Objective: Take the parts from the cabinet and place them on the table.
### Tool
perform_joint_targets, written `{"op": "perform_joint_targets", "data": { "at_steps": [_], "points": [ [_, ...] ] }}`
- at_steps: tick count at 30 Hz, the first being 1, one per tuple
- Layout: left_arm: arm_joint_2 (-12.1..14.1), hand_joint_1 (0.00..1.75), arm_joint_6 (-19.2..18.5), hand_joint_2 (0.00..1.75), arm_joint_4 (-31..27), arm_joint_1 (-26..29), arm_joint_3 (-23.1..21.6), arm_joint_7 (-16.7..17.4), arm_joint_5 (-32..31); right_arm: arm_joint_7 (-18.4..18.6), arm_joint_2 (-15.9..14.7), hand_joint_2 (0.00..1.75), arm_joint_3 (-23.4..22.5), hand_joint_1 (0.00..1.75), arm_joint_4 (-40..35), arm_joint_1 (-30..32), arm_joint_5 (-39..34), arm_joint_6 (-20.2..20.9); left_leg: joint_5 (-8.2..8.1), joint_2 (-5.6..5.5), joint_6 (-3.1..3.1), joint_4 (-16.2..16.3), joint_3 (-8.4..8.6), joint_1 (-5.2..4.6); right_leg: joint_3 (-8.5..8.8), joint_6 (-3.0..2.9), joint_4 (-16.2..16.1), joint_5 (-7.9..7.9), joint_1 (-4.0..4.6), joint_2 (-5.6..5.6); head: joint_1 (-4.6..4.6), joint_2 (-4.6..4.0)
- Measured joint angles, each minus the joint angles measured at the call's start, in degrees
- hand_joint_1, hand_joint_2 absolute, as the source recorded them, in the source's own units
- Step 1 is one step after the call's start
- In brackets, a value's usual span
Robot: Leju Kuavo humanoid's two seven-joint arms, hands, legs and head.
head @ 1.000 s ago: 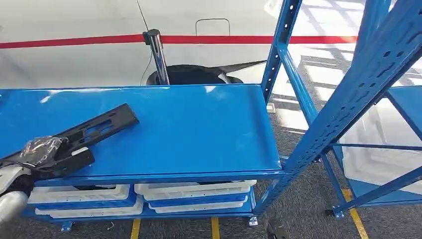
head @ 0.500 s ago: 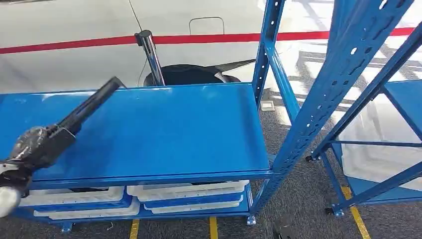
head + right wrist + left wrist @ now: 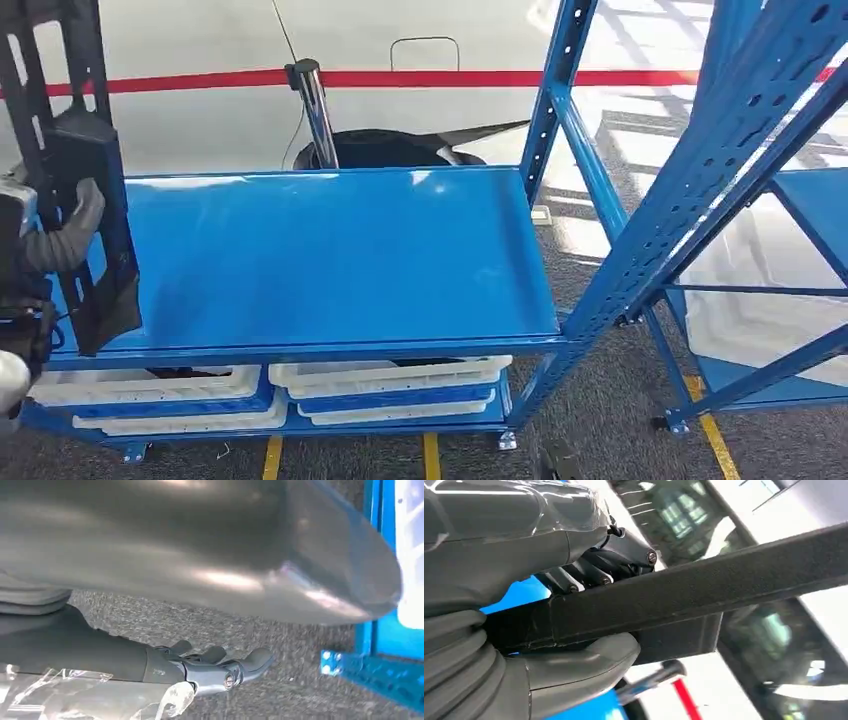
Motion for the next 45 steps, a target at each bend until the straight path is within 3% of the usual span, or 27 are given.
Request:
{"op": "perform_joint_targets", "data": {
  "at_steps": [1, 2, 6, 7, 8, 10, 12, 13, 14, 16, 17, 20, 22, 23, 25, 27, 29, 31, 32, 33, 35, 37, 39, 41, 42, 43, 45],
  "points": [
    [-0.33, 1.75, 0.31, 1.75, -1.03, -0.18, -0.02, -0.02, -0.17, -0.02, -0.02, 0.0, 0.07, 0.0, 0.0, 0.0, -0.15, -0.09, 0.08, 0.01, -0.16, 0.05, 0.02, 0.03, 3.22, -0.19, -5.89, 2.3, 0.0, 0.02, 0.0, 0.0],
    [-0.63, 1.75, 0.59, 1.75, -2.25, -0.47, 0.0, -0.02, -0.37, -0.04, -0.02, 0.0, 0.18, 0.0, 0.0, 0.02, -0.42, -0.11, 0.17, 0.01, -0.49, 0.19, -0.23, -0.31, 4.32, -0.49, -8.49, 2.31, 0.32, 0.15, -0.02, 0.0],
    [-1.46, 1.75, 1.44, 1.75, -5.38, -1.08, -0.33, 0.31, -2.12, -0.26, 0.0, 0.0, 0.59, 0.0, 0.0, 0.09, -0.55, -0.26, 1.02, 0.1, -1.81, 0.03, -0.73, 0.03, 3.36, -1.91, -8.62, 3.51, 0.69, 0.21, -0.04, 0.0],
    [-1.66, 1.75, 1.59, 1.75, -6.2, -1.06, -0.33, 0.52, -2.58, -0.24, 0.02, 0.0, 0.81, 0.0, 0.0, 0.08, -0.59, -0.26, -0.1, 0.05, -1.97, 0.8, -1.23, 0.42, 3.15, -2.51, -8.89, 4.09, 0.4, 0.09, -0.04, 0.0],
    [-1.73, 1.75, 1.64, 1.75, -6.58, -1.26, -0.33, 0.63, -2.78, -0.26, 0.02, 0.0, 0.87, 0.0, 0.0, 0.08, -0.59, -0.26, -2.57, 0.05, -2.22, 3.09, -2.21, 0.36, 2.68, -2.78, -8.87, 4.38, 0.4, 0.11, -0.04, -0.02],
    [-2.1, 1.75, 1.81, 1.75, -8.01, -1.54, -0.35, 0.68, -3.12, -0.26, 0.0, 0.0, 1.11, 0.0, 0.0, 0.07, -0.61, -0.28, -8.11, 0.03, -2.6, 11.62, -5.14, 0.48, 1.8, -3.22, -8.85, 5.0, 0.52, 0.1, -0.13, 0.0],
    [-2.49, 1.75, 1.92, 1.75, -8.87, -1.56, -0.46, 1.03, -3.12, -0.26, -0.02, 0.0, 1.31, 0.0, 0.0, 0.08, -0.96, -0.37, -10.97, 0.03, -2.7, 18.16, -6.73, 0.48, 0.8, -3.26, -8.77, 5.74, 0.7, 0.14, -0.13, -0.02],
    [-2.69, 1.75, 1.94, 1.75, -9.23, -1.56, -0.5, 1.07, -3.14, -0.26, -0.02, 0.0, 1.4, 0.0, 0.0, 0.09, -1.0, -0.41, -10.41, 0.03, -2.66, 17.49, -5.8, 0.47, 0.3, -3.23, -8.75, 6.12, 0.78, 0.17, -0.11, 0.0],
    [-2.8, 1.75, 1.97, 1.75, -9.57, -1.57, -0.5, 1.09, -3.19, -0.26, -0.02, 0.0, 1.49, 0.0, 0.0, 0.08, -1.05, -0.41, -8.82, 0.03, -2.49, 14.01, -3.46, 0.43, -0.14, -3.15, -8.74, 6.48, 0.81, 0.22, -0.11, 0.0],
    [-2.86, 1.75, 1.97, 1.75, -10.16, -1.79, -0.5, 1.2, -3.25, -0.28, -0.02, 0.0, 1.7, 0.0, 0.0, 0.05, -1.09, -0.41, -5.04, 0.03, -1.97, 3.05, 3.34, 0.3, -0.69, -2.78, -8.72, 7.12, 0.82, 0.33, -0.11, 0.0],
    [-2.93, 1.75, 1.97, 1.75, -10.55, -2.03, -0.48, 1.33, -3.32, -0.28, -0.02, 0.0, 1.75, 0.0, 0.0, 0.03, -1.13, -0.41, -5.43, 0.04, -1.58, -0.81, 5.09, -0.02, -0.98, -2.44, -8.65, 7.45, 1.02, 0.33, -0.13, 0.0],
    [-3.04, 1.75, 1.97, 1.75, -11.21, -1.93, -0.48, 1.46, -3.36, -0.35, -0.11, 0.0, 1.81, 0.0, 0.0, 0.04, -1.38, -0.41, -4.23, -0.1, -0.89, -0.13, 4.03, -0.56, -1.49, -1.64, -8.67, 8.46, 0.99, 0.19, -0.04, -0.02],
    [-3.14, 1.75, 1.94, 1.75, -11.36, -1.91, -0.5, 1.51, -3.36, -0.37, -0.35, 0.0, 1.88, 0.0, 0.0, 0.04, -1.48, -0.41, -3.04, 0.17, 0.04, -0.53, 3.55, 0.14, -2.01, -1.05, -8.31, 8.26, 0.88, 0.24, -0.09, -0.02],
    [-3.19, 1.75, 1.88, 1.75, -11.54, -2.0, -0.52, 1.53, -3.34, -0.35, -0.39, 0.0, 2.03, 0.0, 0.0, 0.02, -1.51, -0.44, -2.58, 0.15, 0.45, -0.5, 3.02, -0.02, -2.8, -0.72, -6.38, 5.62, 0.83, 0.24, 0.11, -0.02],
    [-3.3, 1.75, 1.84, 1.75, -11.86, -1.93, -0.55, 1.51, -3.36, -0.33, -0.42, 0.0, 2.25, 0.0, 0.0, 0.09, -1.51, -0.44, -1.65, 0.19, 0.85, -0.48, 1.91, -0.05, -5.6, -0.15, 2.72, -1.37, 0.51, 0.22, 0.2, -0.02],
    [-3.45, 1.75, 1.81, 1.75, -11.97, -1.91, -0.63, 1.49, -3.3, 0.02, -0.42, 0.0, 2.38, 0.0, 0.0, 0.07, -1.18, -0.65, -0.66, 0.19, 0.82, -0.32, 0.56, -0.11, -7.39, 0.22, 10.55, -4.55, 0.37, 0.22, 0.2, 0.0],
    [-3.54, 1.75, 1.79, 1.75, -11.99, -1.85, -0.68, 1.49, -3.19, 0.39, -0.48, 0.0, 2.51, 0.0, 0.0, 0.05, -1.05, -0.99, 0.25, 0.17, 0.62, -0.23, -0.61, -0.11, -4.34, 0.23, 8.27, -2.48, 0.29, 0.22, 0.2, 0.0],
    [-3.54, 1.75, 1.53, 1.75, -12.17, -1.91, -0.7, 1.49, -3.1, 1.0, -0.87, 0.0, 2.69, 0.0, 0.0, -0.1, -0.9, -1.75, 0.96, 0.09, 0.23, -0.09, -1.56, -0.07, 2.14, 0.08, -0.62, 0.27, 0.1, 0.22, 0.2, 0.0],
    [-3.56, 1.75, 1.29, 1.75, -12.28, -2.06, -0.7, 1.44, -2.99, 1.35, -1.03, 0.0, 2.93, 0.0, 0.0, -0.34, -0.72, -2.12, 1.32, 0.1, -0.1, 0.04, -1.79, -0.19, 6.05, 0.02, -5.62, 0.21, 0.02, 0.29, 0.22, 0.0],
    [-3.58, 1.75, 1.27, 1.75, -12.3, -2.29, -0.7, 1.35, -2.99, 1.6, -1.38, 0.0, 3.21, 0.0, 0.0, -0.56, -0.46, -2.38, 1.65, 0.19, -0.37, 0.36, -2.29, -0.44, 7.82, -0.23, -9.2, 0.1, 0.31, 0.49, 0.2, 0.0],
    [-3.58, 1.75, 1.03, 1.75, -12.3, -2.48, -0.77, 1.16, -2.95, 2.01, -1.77, 0.0, 3.52, 0.0, 0.0, -0.85, -0.35, -2.67, 2.76, 0.32, -1.07, 0.18, -2.71, -0.38, 6.85, -0.82, -8.87, 0.5, 0.43, 0.67, 0.02, 0.0],
    [-3.6, 1.75, 0.98, 1.75, -12.3, -2.33, -0.81, 1.11, -2.86, 2.34, -2.1, 0.0, 3.89, 0.0, 0.0, -0.88, -0.26, -3.05, 2.54, 0.34, -1.74, 0.28, -3.38, -0.06, 6.09, -2.07, -9.05, 1.63, 0.25, 0.43, 0.02, -0.02],
    [-3.58, 1.75, 0.92, 1.75, -12.28, -2.34, -0.81, 0.94, -2.73, 2.86, -2.67, 0.0, 4.04, 0.0, 0.0, -0.9, 0.07, -4.22, -3.13, 0.22, -2.25, 5.53, -5.55, 0.16, 4.82, -2.91, -9.02, 2.68, 0.3, 0.16, -0.04, 0.0],
    [-3.6, 1.75, 0.85, 1.75, -12.28, -2.33, -0.85, 0.7, -2.4, 3.56, -3.6, 0.0, 4.11, 0.0, 0.0, -1.02, 0.13, -4.68, -8.89, 0.22, -2.72, 15.05, -8.43, 0.19, 3.28, -3.14, -8.99, 3.85, 0.43, 0.11, -0.07, -0.02],
    [-3.65, 1.75, 0.76, 1.75, -12.28, -2.27, -0.92, 0.55, -2.01, 3.89, -4.11, 0.0, 4.15, 0.0, 0.0, -1.08, 0.22, -4.7, -9.91, 0.22, -2.78, 18.66, -9.12, 0.2, 2.4, -3.17, -8.94, 4.48, 0.52, 0.11, -0.09, -0.02],
    [-3.67, 1.75, 0.74, 1.75, -12.28, -2.12, -0.96, 0.44, -1.9, 4.09, -4.5, 0.0, 4.22, 0.0, 0.0, -1.13, 0.26, -4.7, -9.26, 0.21, -2.77, 19.73, -8.64, 0.19, 1.57, -3.14, -8.94, 5.12, 0.6, 0.12, -0.07, -0.02],
    [-3.69, 1.75, 0.74, 1.75, -12.28, -2.02, -0.96, 0.35, -1.72, 4.42, -4.98, 0.0, 4.39, 0.0, 0.0, -1.14, 0.26, -4.68, -5.54, 0.21, -2.56, 15.27, -4.5, 0.18, -0.05, -3.0, -8.87, 6.3, 0.71, 0.15, -0.09, -0.02]
  ]
}}
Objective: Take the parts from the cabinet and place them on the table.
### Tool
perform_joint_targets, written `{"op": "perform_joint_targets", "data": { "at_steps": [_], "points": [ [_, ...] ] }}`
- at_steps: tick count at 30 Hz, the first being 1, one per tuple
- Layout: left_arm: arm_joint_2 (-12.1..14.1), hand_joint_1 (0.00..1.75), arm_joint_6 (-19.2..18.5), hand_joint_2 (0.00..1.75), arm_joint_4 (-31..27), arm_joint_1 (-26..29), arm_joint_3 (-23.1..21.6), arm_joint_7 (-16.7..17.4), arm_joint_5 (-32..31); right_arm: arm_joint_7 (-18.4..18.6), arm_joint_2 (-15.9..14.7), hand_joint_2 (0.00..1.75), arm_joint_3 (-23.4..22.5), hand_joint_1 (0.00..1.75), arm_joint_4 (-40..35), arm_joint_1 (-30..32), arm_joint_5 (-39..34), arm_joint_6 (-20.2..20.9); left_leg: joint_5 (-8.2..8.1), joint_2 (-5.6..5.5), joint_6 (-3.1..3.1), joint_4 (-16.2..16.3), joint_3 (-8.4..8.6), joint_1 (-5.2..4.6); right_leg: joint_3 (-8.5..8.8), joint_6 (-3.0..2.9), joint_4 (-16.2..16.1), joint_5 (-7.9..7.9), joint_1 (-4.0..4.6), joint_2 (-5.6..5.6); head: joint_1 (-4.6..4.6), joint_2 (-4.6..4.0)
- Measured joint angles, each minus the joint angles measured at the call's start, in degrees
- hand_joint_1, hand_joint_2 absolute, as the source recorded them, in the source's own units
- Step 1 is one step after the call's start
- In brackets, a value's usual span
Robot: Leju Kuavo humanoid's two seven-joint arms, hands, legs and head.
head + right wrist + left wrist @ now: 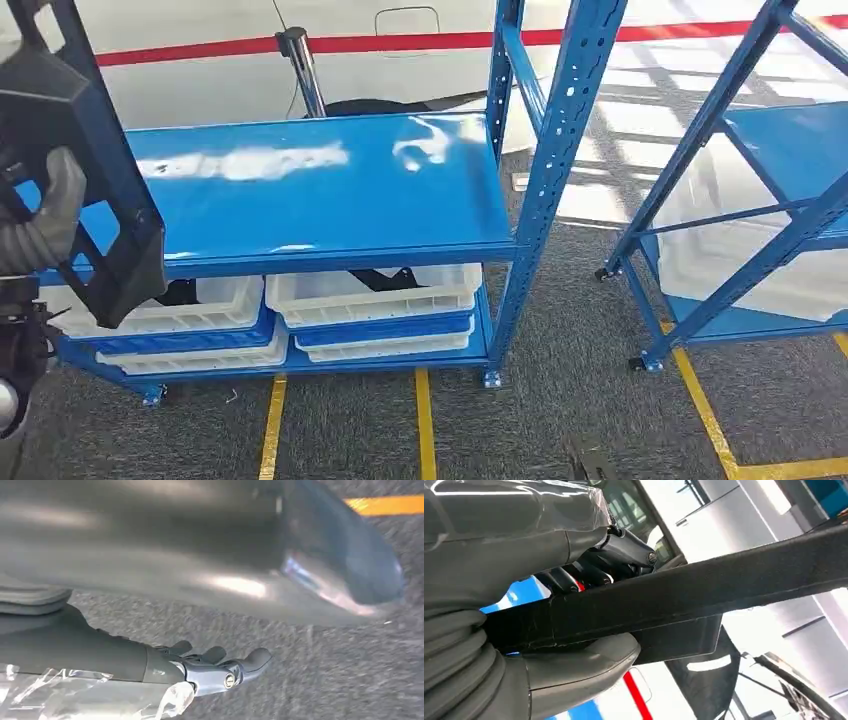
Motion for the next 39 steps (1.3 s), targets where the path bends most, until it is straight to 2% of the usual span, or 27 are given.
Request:
{"op": "perform_joint_targets", "data": {
  "at_steps": [1, 2, 3, 7, 8, 9, 11, 12, 13, 14, 16, 17, 18, 21, 22, 23, 24, 26, 27, 28, 29, 30, 32, 34, 37, 38, 39],
  "points": [
    [0.0, 1.75, 0.0, 1.75, 0.0, -0.02, 0.0, -0.09, 0.07, 0.0, -0.26, 0.0, 0.22, 0.0, 0.0, 0.0, 0.0, 0.0, 1.67, 0.0, 0.21, -4.41, 3.22, -0.03, -0.66, 0.15, 0.01, 0.52, 0.04, 0.05, 0.0, 0.02],
    [-0.02, 1.75, 0.0, 1.75, 0.0, -0.07, 0.0, -0.22, 0.06, 0.04, -0.33, 0.0, 0.31, 0.0, -0.04, -0.14, 0.0, 0.0, 1.79, 0.01, 0.53, -9.68, 7.1, -0.12, -1.07, 0.37, 0.17, 1.0, 0.06, 0.08, 0.0, 0.02],
    [-0.02, 1.75, -0.04, 1.75, 0.0, -0.2, 0.0, -0.31, 0.09, 0.07, -0.41, 0.0, 0.41, 0.0, -0.15, -0.13, 0.0, 0.0, 0.37, -0.02, 1.0, -14.98, 10.51, -0.65, -1.52, 0.61, 0.3, 1.35, 0.41, 0.16, 0.0, 0.0],
    [-0.18, 1.75, -0.09, 1.75, 0.09, -0.15, 0.02, -0.57, 0.11, 0.13, -1.18, 0.0, 1.07, 0.0, -0.15, -0.2, 0.0, -0.04, 1.36, -0.01, 2.34, -16.17, 9.69, -0.6, -2.28, 1.9, 0.05, 3.26, 0.39, 0.12, 0.02, 0.02],
    [-0.26, 1.75, -0.09, 1.75, 0.09, -0.24, -0.04, -0.57, 0.15, 0.13, -1.2, 0.0, 1.14, 0.0, -0.15, -0.22, 0.0, -0.07, 2.06, 0.21, 2.62, -16.19, 9.23, -0.42, -2.84, 2.14, 0.92, 1.84, -0.04, 0.15, 0.02, 0.02],
    [-0.35, 1.75, -0.11, 1.75, 0.11, -0.23, -0.13, -0.59, 0.17, 0.13, -1.2, 0.0, 1.22, 0.0, -0.15, -0.21, 0.0, -0.04, 2.58, 0.16, 3.04, -16.18, 8.54, -0.44, -4.06, 2.51, 3.83, -1.58, -0.07, 0.1, 0.13, 0.02],
    [-0.46, 1.75, -0.09, 1.75, 0.11, -0.12, -0.3, -0.59, 0.22, 0.15, -1.2, 0.0, 1.29, 0.0, -0.15, -0.17, 0.0, -0.04, 3.85, 0.14, 3.42, -16.15, 7.05, -0.46, -7.25, 3.03, 13.74, -8.5, -0.22, 0.1, 0.15, 0.02],
    [-0.46, 1.75, -0.11, 1.75, 0.11, -0.05, -0.37, -0.59, 0.26, 0.17, -1.22, 0.0, 1.35, 0.0, -0.15, -0.16, -0.02, -0.04, 4.42, 0.12, 3.36, -16.07, 6.29, -0.46, -8.37, 3.26, 18.15, -10.17, -0.29, 0.1, 0.15, 0.02],
    [-0.5, 1.75, -0.11, 1.75, 0.11, 0.07, -0.39, -0.59, 0.39, 0.22, -1.22, 0.0, 1.42, 0.0, -0.15, -0.16, -0.02, -0.04, 5.05, 0.11, 3.28, -16.03, 5.45, -0.45, -8.47, 3.44, 20.65, -10.09, -0.43, 0.1, 0.15, 0.02],
    [-0.55, 1.75, -0.11, 1.75, 0.11, 0.15, -0.46, -0.59, 0.39, 0.22, -1.2, 0.0, 1.49, 0.0, -0.15, -0.14, -0.02, -0.04, 5.63, 0.11, 3.14, -16.0, 4.7, -0.43, -7.19, 3.56, 20.05, -8.3, -0.62, 0.09, 0.15, 0.02],
    [-0.7, 1.75, -0.11, 1.75, 0.13, 0.13, -0.48, -0.59, 0.55, 0.22, -1.2, 0.0, 1.62, 0.0, -0.15, -0.12, -0.07, -0.04, 6.66, 0.1, 2.75, -15.84, 3.47, -0.35, -0.92, 3.56, 12.02, -4.37, -0.93, 0.07, 0.15, 0.02],
    [-0.7, 1.75, -0.11, 1.75, 0.11, 0.12, -0.48, -0.59, 0.57, 0.22, -1.2, 0.0, 1.64, 0.0, -0.15, -0.13, -0.09, -0.02, 7.0, 0.1, 2.43, -15.68, 3.12, -0.34, 3.53, 3.54, 5.94, -3.84, -1.12, 0.08, 0.15, 0.02],
    [-0.7, 1.75, -0.09, 1.75, 0.11, 0.13, -0.44, -0.59, 0.61, 0.2, -1.2, 0.0, 1.64, 0.0, -0.15, -0.19, -0.13, 0.02, 7.25, 0.12, 2.09, -15.46, 2.69, -0.61, 6.92, 3.49, 0.81, -5.45, -1.06, 0.17, 0.15, 0.02],
    [-0.72, 1.75, -0.09, 1.75, 0.11, -0.11, -0.39, -0.72, 0.55, 0.11, -1.09, 0.0, 1.77, 0.0, -0.15, -0.06, -0.2, 0.07, 8.78, 0.28, 0.95, -15.63, 2.01, -0.37, 6.13, 2.35, -0.1, -4.78, -0.39, 0.51, -0.02, 0.02],
    [-0.72, 1.75, -0.04, 1.75, 0.13, -0.01, -0.42, -0.72, 0.55, 0.13, -1.09, 0.0, 1.92, 0.0, -0.15, 0.14, -0.33, 0.07, 9.26, 0.24, 0.59, -15.64, 1.71, -0.29, 5.66, 1.59, -0.3, -4.18, -0.38, 0.38, -0.04, 0.02],
    [-0.72, 1.75, -0.04, 1.75, 0.11, 0.29, -0.42, -0.72, 0.55, 0.11, -1.07, 0.0, 2.01, 0.0, -0.15, 0.19, -0.42, 0.07, 8.28, 0.12, 0.4, -15.06, 1.18, 0.13, 5.17, 1.15, -0.42, -3.48, -0.65, 0.09, 0.02, 0.0],
    [-0.72, 1.75, 0.0, 1.75, 0.15, 0.31, -0.42, -0.7, 0.57, 0.11, -1.07, 0.0, 2.05, 0.0, -0.15, 0.25, -0.59, 0.07, 5.08, 0.1, 0.17, -12.75, 0.05, 0.07, 4.45, 0.67, -0.41, -2.92, -0.63, 0.09, -0.11, 0.0],
    [-0.72, 1.75, 0.02, 1.75, 0.15, 0.28, -0.39, -0.72, 0.55, 0.11, -1.07, 0.0, 2.1, 0.0, -0.15, 0.31, -0.61, 0.07, -1.73, 0.07, -0.26, -3.79, -2.65, 0.11, 3.05, 0.32, -0.37, -1.77, -0.5, -0.11, -0.13, 0.0],
    [-0.72, 1.75, 0.02, 1.75, 0.15, 0.31, -0.39, -0.72, 0.55, 0.11, -1.07, 0.0, 2.12, 0.0, -0.15, 0.31, -0.63, 0.07, -3.86, 0.07, -0.35, 0.81, -3.75, 0.11, 2.27, 0.24, -0.35, -1.2, -0.43, -0.11, -0.15, 0.0],
    [-0.74, 1.75, 0.02, 1.75, 0.15, 0.37, -0.42, -0.7, 0.55, 0.11, -1.07, 0.0, 2.14, 0.0, -0.15, 0.31, -0.66, 0.07, -4.35, 0.07, -0.33, 4.07, -4.14, 0.1, 1.4, 0.2, -0.32, -0.54, -0.31, -0.11, -0.18, 0.0],
    [-0.74, 1.75, 0.02, 1.75, 0.17, 0.43, -0.42, -0.7, 0.55, 0.11, -1.07, 0.0, 2.14, 0.0, -0.15, 0.33, -0.68, 0.07, -3.26, 0.06, -0.24, 4.3, -3.22, 0.09, 0.61, 0.23, -0.31, 0.06, -0.22, -0.11, -0.17, 0.0],
    [-0.74, 1.75, 0.02, 1.75, 0.15, 0.44, -0.42, -0.72, 0.57, 0.11, -1.07, 0.0, 2.14, 0.0, -0.15, 0.35, -0.68, 0.07, -2.28, 0.06, -0.13, 3.44, -2.2, 0.09, 0.21, 0.24, -0.3, 0.37, -0.18, -0.1, -0.17, 0.0],
    [-0.72, 1.75, 0.04, 1.75, 0.15, 0.42, -0.4, -0.72, 0.55, 0.09, -1.05, 0.0, 2.18, 0.0, -0.15, 0.37, -0.68, 0.13, 2.24, 0.06, 0.54, -7.03, 5.57, -0.12, -1.43, 0.54, -0.24, 1.79, -0.04, -0.02, -0.15, 0.0],
    [-0.74, 1.75, 0.2, 1.75, 0.15, 0.33, -0.39, -0.7, 0.55, -0.07, -1.03, 0.0, 2.18, 0.0, -0.15, 0.35, -0.76, 0.33, -0.2, 0.03, 1.23, -16.65, 11.44, -0.82, -2.31, 1.08, -0.16, 2.77, 0.2, 0.02, -0.15, 0.02],
    [-0.81, 1.75, 0.61, 1.75, 0.17, 0.25, -0.24, -0.72, 0.57, -0.22, -1.03, 0.0, 2.18, 0.0, -0.15, 0.45, -0.87, 0.48, 0.91, 0.0, 1.83, -16.17, 10.22, -1.22, -2.21, 2.04, -0.84, 4.43, -0.08, -0.01, -0.24, 0.02],
    [-0.85, 1.75, 0.7, 1.75, 0.17, 0.43, -0.26, -0.72, 0.55, -0.22, -1.09, 0.0, 2.18, 0.0, -0.15, 0.53, -1.05, 0.52, 1.79, 0.11, 2.45, -16.71, 9.68, -0.55, -2.49, 2.45, -0.93, 4.77, 0.32, 0.12, -0.22, 0.0],
    [-0.85, 1.75, 0.7, 1.75, 0.17, 0.36, -0.28, -0.72, 0.57, -0.24, -1.03, 0.0, 2.21, 0.0, -0.15, 0.52, -1.16, 0.52, 2.55, 0.14, 2.77, -16.71, 9.27, -0.62, -3.33, 2.69, 0.09, 2.76, 0.01, 0.14, -0.22, 0.02]
  ]
}}
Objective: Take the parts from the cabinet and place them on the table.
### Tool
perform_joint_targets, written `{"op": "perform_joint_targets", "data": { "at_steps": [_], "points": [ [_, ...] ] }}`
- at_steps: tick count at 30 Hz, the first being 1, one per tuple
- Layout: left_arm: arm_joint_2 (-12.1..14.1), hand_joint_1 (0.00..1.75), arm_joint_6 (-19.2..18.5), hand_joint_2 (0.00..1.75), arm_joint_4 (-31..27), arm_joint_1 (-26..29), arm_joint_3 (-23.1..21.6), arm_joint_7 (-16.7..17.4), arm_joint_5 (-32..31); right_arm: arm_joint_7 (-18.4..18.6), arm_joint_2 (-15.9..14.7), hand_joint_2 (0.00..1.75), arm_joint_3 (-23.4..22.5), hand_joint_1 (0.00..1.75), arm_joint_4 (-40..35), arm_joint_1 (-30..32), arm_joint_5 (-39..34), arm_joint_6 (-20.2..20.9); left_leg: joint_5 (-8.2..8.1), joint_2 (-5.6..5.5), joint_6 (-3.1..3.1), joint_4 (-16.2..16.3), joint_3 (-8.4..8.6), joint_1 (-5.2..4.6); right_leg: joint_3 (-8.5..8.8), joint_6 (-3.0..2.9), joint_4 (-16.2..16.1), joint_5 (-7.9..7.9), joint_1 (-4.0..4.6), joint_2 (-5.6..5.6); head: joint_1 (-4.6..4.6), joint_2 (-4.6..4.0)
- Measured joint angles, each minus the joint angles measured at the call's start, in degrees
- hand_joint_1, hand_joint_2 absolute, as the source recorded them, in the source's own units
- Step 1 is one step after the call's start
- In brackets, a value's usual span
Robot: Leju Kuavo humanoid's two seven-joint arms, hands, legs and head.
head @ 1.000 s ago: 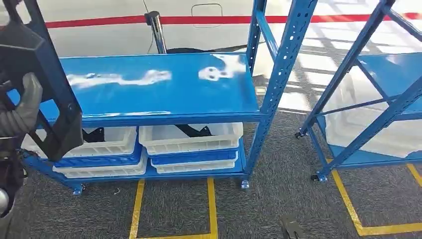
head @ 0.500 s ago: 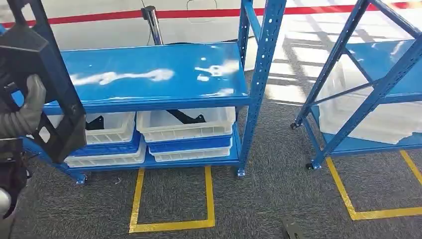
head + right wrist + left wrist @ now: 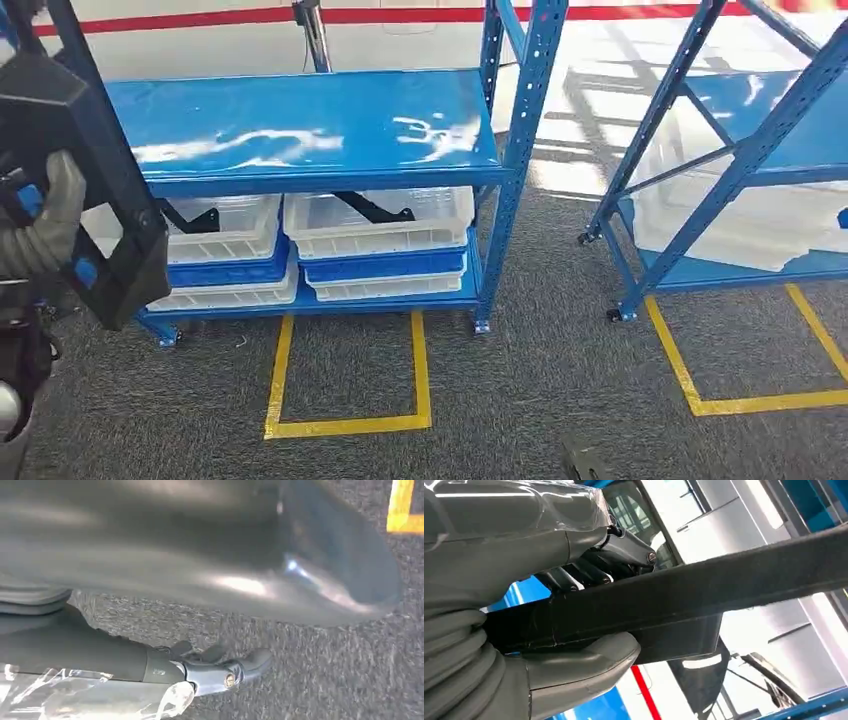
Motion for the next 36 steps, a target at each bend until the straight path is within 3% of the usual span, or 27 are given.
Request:
{"op": "perform_joint_targets", "data": {
  "at_steps": [1, 2, 4, 5, 6, 8, 9, 10, 11, 13, 14, 15, 17, 19, 20, 21, 22, 24, 25, 26, 29, 30, 31, 33, 34, 35, 36],
  "points": [
    [-0.02, 1.75, 0.02, 1.75, 0.0, 0.06, 0.0, 0.0, 0.0, 0.0, 0.04, 0.0, 0.02, 0.0, 0.0, 0.01, -0.02, 0.09, 0.63, 0.09, 0.63, 0.0, -0.79, 0.11, -0.95, 0.31, 2.92, -3.67, -0.22, -0.08, 0.24, -0.02],
    [-0.07, 1.75, 0.02, 1.75, 0.0, 0.1, 0.0, 0.0, 0.02, 0.02, 0.04, 0.0, 0.0, 0.0, 0.0, 0.03, -0.04, 0.11, 1.18, 0.06, 0.7, 0.01, -1.47, 0.07, -2.16, 0.58, 7.25, -7.39, -0.31, -0.09, 0.26, 0.0],
    [-0.09, 1.75, 0.02, 1.75, 0.0, 0.13, 0.0, 0.0, 0.02, 0.02, 0.04, 0.0, 0.02, 0.0, 0.0, 0.03, -0.04, 0.11, 2.43, 0.01, 0.74, 0.1, -2.94, 0.02, -4.43, 1.03, 17.31, -12.3, -0.36, -0.1, 0.26, -0.02],
    [-0.13, 1.75, 0.02, 1.75, 0.02, 0.26, -0.02, 0.0, 0.02, 0.02, 0.04, 0.0, 0.02, 0.0, 0.0, 0.03, -0.04, 0.11, 3.0, 0.01, 0.69, 0.14, -3.62, 0.02, -4.51, 1.16, 19.97, -12.13, -0.41, -0.1, 0.26, 0.0],
    [-0.13, 1.75, 0.02, 1.75, 0.02, 0.39, -0.04, 0.0, 0.02, 0.02, 0.06, 0.0, 0.02, 0.0, 0.0, 0.03, -0.05, 0.11, 3.51, 0.02, 0.6, 0.16, -4.25, 0.01, -3.51, 1.2, 19.89, -10.76, -0.47, -0.11, 0.26, 0.0],
    [-0.15, 1.75, 0.07, 1.75, 0.02, 0.71, -0.07, 0.0, 0.02, 0.02, 0.13, 0.0, 0.02, 0.0, 0.0, 0.03, -0.15, 0.11, 4.44, 0.02, 0.32, 0.23, -5.37, 0.02, 2.32, 1.01, 12.55, -6.84, -0.56, -0.11, 0.26, 0.0],
    [-0.15, 1.75, 0.11, 1.75, 0.02, 0.78, -0.04, 0.0, 0.02, 0.0, 0.13, 0.0, 0.02, 0.0, 0.0, 0.01, -0.2, 0.11, 4.79, 0.01, 0.12, 0.28, -5.6, 0.02, 6.39, 0.8, 6.8, -6.07, -0.58, -0.07, 0.26, 0.0],
    [-0.15, 1.75, 0.17, 1.75, 0.0, 0.79, -0.02, -0.02, 0.02, -0.02, 0.11, 0.0, 0.02, 0.0, 0.0, -0.05, -0.22, 0.11, 5.07, 0.04, -0.19, 0.34, -5.89, -0.11, 10.52, 0.52, 1.17, -7.24, -0.48, -0.01, 0.28, 0.0],
    [-0.15, 1.75, 0.26, 1.75, 0.02, 0.77, 0.04, -0.02, 0.04, -0.09, -0.05, 0.0, 0.02, 0.0, 0.0, -0.05, -0.24, 0.09, 5.55, 0.17, -0.54, 0.42, -6.12, -0.18, 11.85, 0.17, -2.22, -7.8, -0.12, 0.07, 0.24, 0.0],
    [-0.17, 1.75, 0.31, 1.75, 0.02, 0.87, 0.02, -0.07, 0.09, -0.15, 0.02, 0.0, 0.07, 0.0, 0.0, -0.05, -0.35, 0.11, 6.66, 0.19, -1.18, 0.15, -6.5, 0.04, 10.89, -0.34, -1.71, -7.11, 0.05, 0.11, 0.26, 0.0],
    [-0.17, 1.75, 0.35, 1.75, 0.02, 0.93, 0.02, -0.04, 0.18, -0.13, -0.02, 0.0, 0.07, 0.0, 0.0, -0.06, -0.37, 0.11, 7.03, 0.16, -1.58, 0.16, -6.73, 0.07, 10.53, -0.97, -1.76, -6.68, 0.13, 0.08, 0.26, -0.02],
    [-0.17, 1.75, 0.35, 1.75, 0.04, 1.09, 0.02, -0.07, 0.15, -0.13, 0.11, 0.0, 0.09, 0.0, 0.0, -0.06, -0.44, 0.11, 6.55, 0.06, -1.77, 0.47, -7.43, 0.2, 10.19, -1.56, -2.1, -5.95, -0.44, -0.33, 0.28, -0.02],
    [-0.17, 1.75, 0.37, 1.75, 0.04, 1.22, 0.04, -0.07, 0.15, -0.13, 0.11, 0.0, 0.11, 0.0, 0.0, 0.04, -0.55, 0.11, 0.35, -0.13, -2.39, 6.35, -9.36, 0.39, 8.83, -2.36, -2.06, -4.79, -0.35, -0.47, 0.15, -0.02],
    [-0.2, 1.75, 0.46, 1.75, 0.04, 1.42, 0.04, -0.07, 0.17, -0.13, 0.13, 0.0, 0.13, 0.0, 0.0, 0.05, -0.57, 0.11, -5.19, -0.13, -2.96, 16.28, -12.26, 0.63, 7.41, -2.52, -2.01, -3.7, -0.3, -0.52, 0.17, -0.02],
    [-0.22, 1.75, 0.53, 1.75, 0.04, 1.67, 0.04, -0.07, 0.2, -0.13, 0.11, 0.0, 0.13, 0.0, 0.0, 0.05, -0.59, 0.11, -6.21, -0.12, -3.13, 20.14, -13.01, 0.66, 6.6, -2.48, -1.91, -3.1, -0.3, -0.5, 0.15, -0.02],
    [-0.26, 1.75, 0.55, 1.75, 0.07, 1.85, 0.02, -0.07, 0.24, -0.13, 0.11, 0.0, 0.15, 0.0, 0.0, 0.06, -0.61, 0.11, -5.59, -0.12, -3.22, 20.7, -12.47, 0.73, 5.89, -2.44, -1.83, -2.63, -0.31, -0.48, 0.15, -0.02],
    [-0.26, 1.75, 0.57, 1.75, 0.07, 1.87, 0.02, -0.07, 0.26, -0.13, 0.13, 0.0, 0.17, 0.0, 0.0, 0.08, -0.63, 0.11, -3.78, -0.12, -3.31, 18.52, -10.48, 0.82, 5.09, -2.27, -1.72, -2.08, -0.33, -0.45, 0.15, -0.02],
    [-0.26, 1.75, 0.66, 1.75, 0.04, 1.8, 0.04, -0.09, 0.26, -0.11, 0.15, 0.0, 0.26, 0.0, 0.0, 0.06, -0.66, 0.11, -0.23, -0.11, -3.35, 8.72, -4.01, 0.92, 3.7, -1.8, -1.38, -1.18, -0.41, -0.36, 0.15, 0.0],
    [-0.26, 1.75, 0.7, 1.75, 0.07, 1.78, 0.07, -0.11, 0.24, -0.07, 0.13, 0.0, 0.28, 0.0, 0.0, 0.04, -0.7, 0.11, -0.38, -0.11, -3.23, 3.63, -0.51, 0.97, 3.25, -1.53, -1.07, -0.86, -0.39, -0.3, 0.15, 0.0],
    [-0.28, 1.75, 0.72, 1.75, 0.04, 1.73, 0.07, -0.2, 0.15, -0.07, 0.13, 0.0, 0.31, 0.0, 0.0, 0.06, -0.72, 0.09, -1.57, -0.27, -2.74, -0.36, 1.38, 0.48, 2.67, -1.17, -0.8, -0.5, -0.09, -0.26, 0.17, 0.0],
    [-0.35, 1.75, 0.92, 1.75, 0.07, 1.78, 0.13, -0.33, 0.11, -0.02, 0.13, 0.0, 0.35, 0.0, 0.0, 0.06, -0.72, 0.09, -0.65, -0.42, -1.69, 0.81, -0.05, 0.22, 2.25, -0.28, -1.13, 1.05, -0.11, -0.22, 0.33, 0.0],
    [-0.42, 1.75, 0.92, 1.75, 0.09, 1.87, 0.11, -0.35, 0.11, 0.0, 0.02, 0.0, 0.39, 0.0, 0.0, 0.12, -0.74, 0.09, 0.13, -0.28, -0.88, 0.38, -1.04, 0.66, 1.86, 0.1, -0.78, 0.81, 0.07, 0.14, 0.31, 0.0],
    [-0.42, 1.75, 0.87, 1.75, 0.09, 1.77, 0.07, -0.35, 0.13, 0.04, 0.02, 0.0, 0.44, 0.0, 0.0, 0.09, -0.74, 0.11, 0.79, -0.27, -0.35, 0.51, -1.25, 0.69, 0.75, 0.44, 0.86, -1.59, -0.16, 0.12, 0.37, 0.0],
    [-0.44, 1.75, 0.9, 1.75, 0.09, 1.8, 0.09, -0.37, 0.15, 0.07, 0.0, 0.0, 0.5, 0.0, 0.0, 0.1, -0.76, 0.11, 1.89, -0.25, 0.34, 0.56, -2.59, 0.51, -1.78, 0.91, 8.92, -8.6, -0.16, 0.04, 0.48, 0.0],
    [-0.44, 1.75, 0.9, 1.75, 0.09, 1.79, 0.07, -0.37, 0.15, 0.11, -0.02, 0.0, 0.52, 0.0, 0.0, 0.1, -0.76, 0.11, 2.45, -0.25, 0.5, 0.59, -3.23, 0.36, -3.09, 1.1, 13.84, -11.26, -0.19, 0.04, 0.48, 0.0],
    [-0.44, 1.75, 0.9, 1.75, 0.09, 1.8, 0.07, -0.37, 0.17, 0.13, -0.02, 0.0, 0.55, 0.0, 0.0, 0.09, -0.77, 0.11, 3.02, -0.26, 0.54, 0.66, -3.95, 0.24, -4.0, 1.23, 18.14, -12.61, -0.22, 0.03, 0.5, 0.0],
    [-0.46, 1.75, 0.9, 1.75, 0.11, 1.81, 0.07, -0.37, 0.2, 0.13, -0.02, 0.0, 0.59, 0.0, 0.0, 0.07, -0.76, 0.11, 3.54, -0.26, 0.53, 0.7, -4.61, 0.17, -3.67, 1.22, 19.49, -12.14, -0.29, 0.03, 0.52, 0.0]
  ]
}}
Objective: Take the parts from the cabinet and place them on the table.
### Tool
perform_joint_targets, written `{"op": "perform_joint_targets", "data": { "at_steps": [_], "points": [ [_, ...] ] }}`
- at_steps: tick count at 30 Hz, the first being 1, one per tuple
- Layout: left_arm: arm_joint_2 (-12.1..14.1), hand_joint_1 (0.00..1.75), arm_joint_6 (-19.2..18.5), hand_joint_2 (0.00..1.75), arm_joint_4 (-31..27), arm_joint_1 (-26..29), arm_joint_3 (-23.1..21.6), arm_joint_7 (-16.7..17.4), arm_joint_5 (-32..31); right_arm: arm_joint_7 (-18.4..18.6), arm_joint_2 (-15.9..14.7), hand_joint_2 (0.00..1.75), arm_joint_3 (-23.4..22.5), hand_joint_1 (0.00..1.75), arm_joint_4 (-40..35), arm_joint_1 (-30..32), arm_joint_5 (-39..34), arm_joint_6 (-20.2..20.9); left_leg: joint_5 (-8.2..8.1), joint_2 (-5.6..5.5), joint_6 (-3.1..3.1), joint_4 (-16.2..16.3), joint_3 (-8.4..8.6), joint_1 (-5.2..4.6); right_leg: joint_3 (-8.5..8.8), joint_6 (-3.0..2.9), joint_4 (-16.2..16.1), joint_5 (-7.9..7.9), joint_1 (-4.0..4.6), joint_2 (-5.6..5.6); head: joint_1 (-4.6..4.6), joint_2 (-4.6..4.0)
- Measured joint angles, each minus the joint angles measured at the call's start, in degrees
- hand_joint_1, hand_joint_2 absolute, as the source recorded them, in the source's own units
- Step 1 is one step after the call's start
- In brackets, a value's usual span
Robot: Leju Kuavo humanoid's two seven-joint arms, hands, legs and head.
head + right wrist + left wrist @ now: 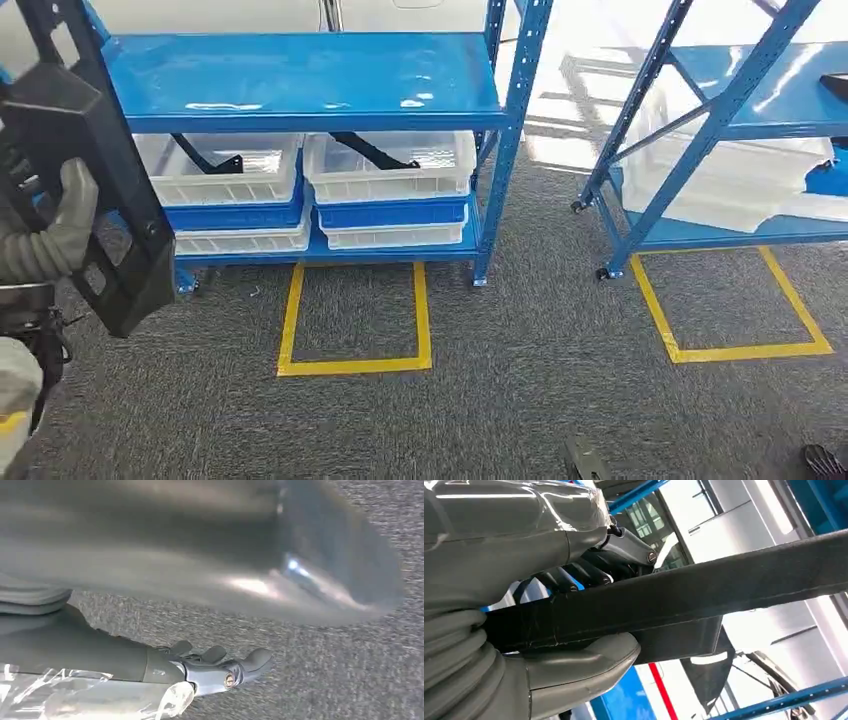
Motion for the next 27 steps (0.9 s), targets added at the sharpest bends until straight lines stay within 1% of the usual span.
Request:
{"op": "perform_joint_targets", "data": {
  "at_steps": [1, 2, 3, 4, 5, 6, 7, 8, 9, 10, 11, 12, 13, 14, 15, 16, 17, 18, 19, 20, 21, 22, 24, 25, 26, 27],
  "points": [
    [0.0, 1.75, 0.0, 1.75, 0.0, 0.0, 0.0, 0.0, -0.02, 0.0, 0.0, 0.0, 0.04, 0.0, 0.0, -0.02, -0.04, 0.0, 0.47, 0.0, -0.04, 0.02, -0.62, -0.07, 1.61, -0.09, -1.38, 1.47, -0.03, -0.01, -0.02, 0.0],
    [0.0, 1.75, 0.0, 1.75, 0.02, 0.0, 0.0, 0.0, -0.04, 0.0, 0.02, 0.0, 0.09, 0.0, 0.0, -0.08, -0.07, 0.02, 0.9, -0.01, -0.1, 0.04, -1.17, -0.14, 4.57, -0.32, -5.25, 3.55, -0.03, -0.02, 0.0, 0.0],
    [0.0, 1.75, 0.0, 1.75, 0.02, -0.01, 0.0, 0.0, -0.13, -0.02, 0.0, 0.0, 0.13, 0.0, 0.0, -0.13, -0.09, 0.02, 1.32, -0.05, -0.22, 0.04, -1.6, -0.26, 8.22, -0.66, -10.47, 5.23, 0.0, 0.0, 0.0, 0.0],
    [0.0, 1.75, -0.09, 1.75, 0.02, -0.01, 0.0, 0.09, -0.67, -0.09, -0.02, 0.0, 0.13, 0.0, 0.0, -0.24, -0.15, 0.0, 1.57, -0.05, -0.35, 0.06, -1.84, -0.28, 12.36, -1.19, -16.33, 5.62, 0.05, 0.04, 0.0, 0.0],
    [0.0, 1.75, -0.42, 1.75, 0.02, -0.03, 0.04, 0.48, -1.33, -0.13, -0.22, 0.0, 0.13, 0.0, 0.0, -0.33, -0.31, 0.02, 1.91, -0.06, -0.71, 0.1, -2.23, -0.57, 15.27, -1.66, -21.04, 4.0, 0.54, 0.01, 0.0, 0.0],
    [0.0, 1.75, -0.79, 1.75, 0.09, -0.08, 0.0, 1.13, -1.88, -0.26, -0.22, 0.0, 0.13, 0.0, 0.0, -0.37, -0.46, 0.02, 2.43, 0.16, -1.11, -0.13, -2.13, -0.35, 14.68, -1.76, -20.88, 4.51, 0.57, 0.0, -0.15, 0.02],
    [0.0, 1.75, -1.12, 1.75, 0.11, -0.16, -0.07, 1.85, -2.25, -0.39, -0.11, 0.0, 0.18, 0.0, 0.0, -0.37, -0.5, 0.02, 2.73, 0.18, -1.37, -0.07, -2.29, -0.28, 14.46, -2.02, -21.3, 4.64, 0.7, 0.0, -0.07, -0.02],
    [0.0, 1.75, -1.16, 1.75, 0.15, -0.04, -0.07, 2.64, -2.32, -0.46, -0.18, 0.0, 0.2, 0.0, 0.0, -0.38, -0.57, 0.02, 3.2, 0.21, -1.76, -0.24, -2.44, -0.13, 14.16, -2.32, -21.14, 4.91, 0.92, -0.01, -0.07, 0.0],
    [0.0, 1.75, -1.4, 1.75, 0.28, 0.02, -0.11, 3.21, -2.34, -0.46, -0.17, 0.0, 0.2, 0.0, 0.0, -0.31, -0.66, 0.02, 3.53, 0.17, -2.19, -0.3, -2.59, -0.46, 13.96, -2.83, -21.63, 5.57, 0.63, -0.08, -0.07, 0.0],
    [0.0, 1.75, -1.42, 1.75, 0.37, 0.14, -0.11, 3.54, -2.36, -0.5, -0.11, 0.0, 0.22, 0.0, 0.0, -0.31, -0.66, 0.02, 2.3, -0.02, -2.34, 0.62, -3.26, -0.01, 13.89, -2.95, -21.89, 6.19, 0.29, -0.26, -0.02, 0.0],
    [0.0, 1.75, -1.44, 1.75, 0.46, 0.09, -0.11, 3.76, -2.38, -0.5, -0.11, 0.0, 0.22, 0.0, 0.0, -0.24, -0.66, 0.02, -0.66, -0.01, -2.63, 3.56, -4.48, 0.04, 13.34, -3.34, -21.89, 6.55, 0.19, -0.34, -0.22, 0.0],
    [0.0, 1.75, -1.42, 1.75, 0.5, 0.11, -0.11, 3.98, -2.43, -0.5, -0.11, 0.0, 0.22, 0.0, 0.0, -0.16, -0.88, 0.48, -3.86, -0.03, -3.0, 8.38, -6.2, 0.22, 12.92, -3.6, -21.86, 6.93, 0.15, -0.66, -0.26, 0.0],
    [0.0, 1.75, -1.4, 1.75, 0.63, 0.19, -0.15, 4.44, -2.4, -0.5, -0.09, 0.0, 0.24, 0.0, 0.0, -0.16, -1.2, 1.14, -6.34, -0.03, -3.32, 13.45, -7.99, 0.41, 12.49, -3.58, -21.85, 7.24, 0.15, -0.79, -0.26, -0.02],
    [0.0, 1.75, -1.4, 1.75, 0.8, 0.43, -0.17, 4.83, -2.36, -0.52, -0.04, 0.0, 0.26, 0.0, 0.0, -0.13, -1.33, 1.63, -7.86, -0.02, -3.61, 17.84, -9.4, 0.54, 12.05, -3.54, -21.82, 7.53, 0.15, -1.03, -0.26, 0.0],
    [0.0, 1.75, -1.38, 1.75, 0.94, 0.81, -0.17, 4.9, -2.29, -0.52, -0.02, 0.0, 0.28, 0.0, 0.0, -0.01, -1.38, 2.01, -7.85, -0.01, -3.79, 19.51, -9.64, 0.69, 11.7, -3.46, -21.8, 7.76, 0.11, -1.22, -0.28, 0.0],
    [0.0, 1.75, -1.38, 1.75, 1.07, 1.09, -0.17, 4.98, -2.29, -0.52, 0.0, 0.0, 0.28, 0.0, 0.0, 0.09, -1.55, 2.16, -6.79, 0.01, -4.01, 18.03, -8.33, 0.85, 11.42, -3.33, -21.76, 7.9, 0.04, -1.56, -0.28, 0.0],
    [0.0, 1.75, -1.38, 1.75, 1.25, 1.12, -0.17, 5.14, -2.4, -0.55, 0.04, 0.0, 0.31, 0.0, 0.0, 0.15, -1.77, 2.34, -5.05, 0.13, -4.23, 14.25, -5.76, 0.99, 11.2, -3.19, -21.63, 7.99, -0.07, -1.91, -0.28, 0.0],
    [0.0, 1.75, -1.38, 1.75, 1.38, 1.06, -0.17, 5.38, -2.57, -0.61, 0.11, 0.0, 0.33, 0.0, 0.0, 0.18, -1.79, 2.4, -2.88, 0.74, -4.47, 8.32, -2.22, 1.09, 10.97, -3.11, -21.33, 8.0, -0.2, -2.34, -0.28, 0.0],
    [0.0, 1.75, -1.38, 1.75, 1.44, 1.06, -0.15, 5.4, -2.8, -0.74, 0.11, 0.0, 0.33, 0.0, 0.0, 0.17, -1.86, 2.38, -1.31, 2.47, -4.65, 2.67, 1.15, 1.14, 10.86, -2.86, -20.94, 7.87, -0.15, -2.69, -0.28, 0.0],
    [0.0, 1.75, -1.4, 1.75, 1.59, 0.95, -0.17, 5.46, -2.99, -0.85, -0.11, 0.0, 0.33, 0.0, 0.0, 0.19, -1.86, 2.36, -2.65, 3.54, -4.37, 0.32, 2.42, 0.29, 10.61, -2.41, -20.78, 7.76, 0.21, -3.09, -0.37, 0.0],
    [0.02, 1.75, -1.33, 1.75, 1.66, 1.14, -0.15, 5.59, -3.06, -0.87, -0.04, 0.0, 0.35, 0.0, 0.0, 0.17, -1.86, 2.36, -1.83, 3.12, -3.08, 0.63, 1.75, 0.12, 10.61, -2.09, -20.68, 7.88, 0.34, -3.48, -0.13, 0.0],
    [0.02, 1.75, -1.2, 1.75, 1.81, 1.14, -0.15, 5.71, -3.02, -1.0, -0.02, 0.0, 0.41, 0.0, 0.0, 0.1, -1.84, 2.36, -2.07, 2.79, -2.8, 0.3, 1.59, 0.14, 10.46, -1.99, -20.38, 7.85, 0.36, -3.8, -0.18, 0.0],
    [0.02, 1.75, -0.94, 1.75, 1.9, 1.68, -0.11, 5.75, -2.95, -0.96, 0.04, 0.0, 0.79, 0.0, 0.0, -0.07, -1.81, 2.36, -1.73, 1.45, -2.07, 0.35, 1.1, 0.17, 10.41, -1.55, -20.27, 7.82, 0.28, -5.03, -0.09, 0.0],
    [0.09, 1.75, -0.81, 1.75, 1.9, 2.0, 0.02, 5.75, -2.86, -0.94, 0.07, 0.0, 0.87, 0.0, 0.0, -0.07, -1.77, 2.36, -1.44, 1.0, -1.57, 0.17, 1.15, 0.39, 10.11, -1.17, -19.5, 6.94, -0.05, -4.14, -0.09, 0.0],
    [0.13, 1.75, -0.46, 1.75, 1.9, 2.17, 0.24, 5.7, -2.75, -0.87, 0.17, 0.0, 0.92, 0.0, 0.0, -0.08, -1.77, 2.36, -1.27, 0.35, -1.28, 0.19, 0.94, 0.36, 9.12, -0.98, -17.06, 4.99, -0.11, -2.38, -0.07, 0.0],
    [0.13, 1.75, -0.24, 1.75, 1.92, 2.43, 0.44, 5.6, -2.69, -0.81, 0.24, 0.0, 1.0, 0.0, 0.0, -0.07, -1.77, 2.38, -1.11, -0.11, -1.01, 0.21, 0.77, 0.36, 7.08, -0.9, -12.42, 2.28, -0.23, -1.41, -0.07, 0.0]
  ]
}}
